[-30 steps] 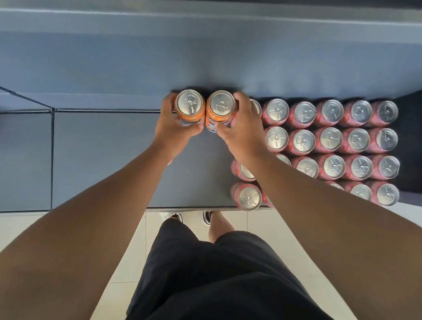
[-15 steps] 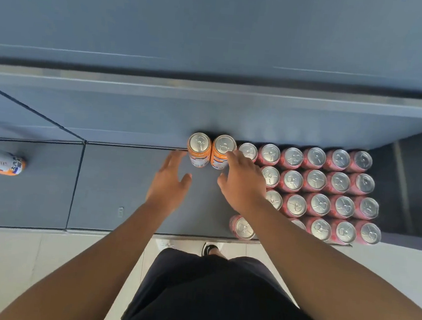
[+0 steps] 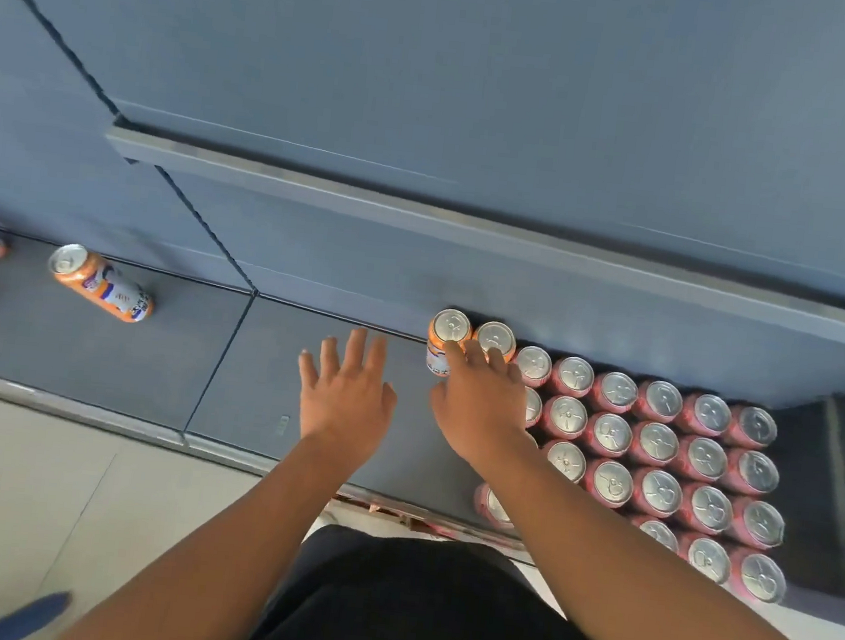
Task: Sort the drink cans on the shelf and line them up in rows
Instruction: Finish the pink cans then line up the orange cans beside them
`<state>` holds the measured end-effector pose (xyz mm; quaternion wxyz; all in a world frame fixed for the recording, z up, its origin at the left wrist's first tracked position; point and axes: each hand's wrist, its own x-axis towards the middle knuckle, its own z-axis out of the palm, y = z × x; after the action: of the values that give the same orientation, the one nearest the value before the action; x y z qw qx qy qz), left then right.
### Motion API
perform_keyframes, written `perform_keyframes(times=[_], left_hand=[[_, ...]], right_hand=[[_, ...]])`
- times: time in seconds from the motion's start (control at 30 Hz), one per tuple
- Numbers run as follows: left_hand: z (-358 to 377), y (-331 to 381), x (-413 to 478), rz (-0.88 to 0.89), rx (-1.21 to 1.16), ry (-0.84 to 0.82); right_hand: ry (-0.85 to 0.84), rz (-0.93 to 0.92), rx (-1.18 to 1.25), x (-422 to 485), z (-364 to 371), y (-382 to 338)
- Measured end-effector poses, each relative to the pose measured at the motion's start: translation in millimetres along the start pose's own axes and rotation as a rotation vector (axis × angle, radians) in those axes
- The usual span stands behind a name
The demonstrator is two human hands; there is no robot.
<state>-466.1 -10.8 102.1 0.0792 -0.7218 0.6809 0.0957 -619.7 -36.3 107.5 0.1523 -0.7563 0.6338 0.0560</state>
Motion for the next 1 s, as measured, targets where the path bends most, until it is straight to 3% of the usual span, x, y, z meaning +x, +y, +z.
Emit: perform_keyframes(times=[0.23,0.73,1.0], left_hand=[[-6.1,-43.1,-38.2,-0.13,-0.034,0.004],[17.0,-256.3,-217.0,-0.436,-0.084,0.043],[27.0,-335.6,-278.8,-0.642,-0.178,0.032]], right_hand=[[0.004,-0.096,-0.079,-14.0,1.8,-62.1],[0.038,-0.363,-0.114,-114.0,56.4,-304.4],[0.05,-0.527,-0.111,-130.2,75.1,-403.3]])
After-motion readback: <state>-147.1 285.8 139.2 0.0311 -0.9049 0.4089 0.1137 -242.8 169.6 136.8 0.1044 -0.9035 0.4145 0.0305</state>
